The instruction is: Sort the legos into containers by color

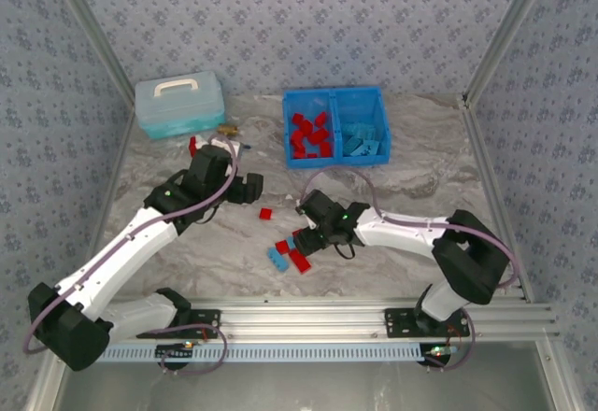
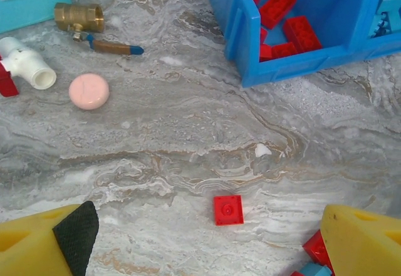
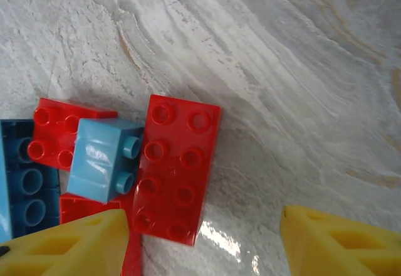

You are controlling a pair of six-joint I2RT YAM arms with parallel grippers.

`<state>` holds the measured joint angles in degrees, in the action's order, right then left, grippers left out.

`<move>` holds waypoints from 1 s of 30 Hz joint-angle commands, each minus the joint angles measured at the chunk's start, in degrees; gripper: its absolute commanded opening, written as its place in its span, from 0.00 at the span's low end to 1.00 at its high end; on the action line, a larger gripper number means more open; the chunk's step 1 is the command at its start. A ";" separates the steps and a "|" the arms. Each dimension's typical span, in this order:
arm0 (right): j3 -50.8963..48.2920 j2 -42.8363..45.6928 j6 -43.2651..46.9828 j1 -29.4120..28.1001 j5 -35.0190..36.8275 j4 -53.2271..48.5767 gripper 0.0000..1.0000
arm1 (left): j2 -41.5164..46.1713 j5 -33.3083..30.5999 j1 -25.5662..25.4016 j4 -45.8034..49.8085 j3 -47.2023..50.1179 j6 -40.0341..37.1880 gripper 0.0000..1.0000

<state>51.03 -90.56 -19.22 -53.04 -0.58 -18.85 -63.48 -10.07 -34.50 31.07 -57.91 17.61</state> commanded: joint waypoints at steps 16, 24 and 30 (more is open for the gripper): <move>4.06 -10.18 -3.73 0.83 7.57 -1.62 0.52 | -1.38 0.88 0.34 -1.54 0.34 0.77 0.93; 0.96 -2.29 -1.81 6.35 5.66 -1.32 0.59 | -2.06 1.10 0.32 -2.42 0.52 1.15 0.93; 4.54 -2.82 -1.94 6.75 3.37 -2.68 0.76 | -2.82 1.81 0.33 -2.60 0.35 1.71 0.93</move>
<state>53.10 -93.89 -21.23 -46.54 3.33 -18.65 -66.11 -9.37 -34.50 29.76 -57.56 18.52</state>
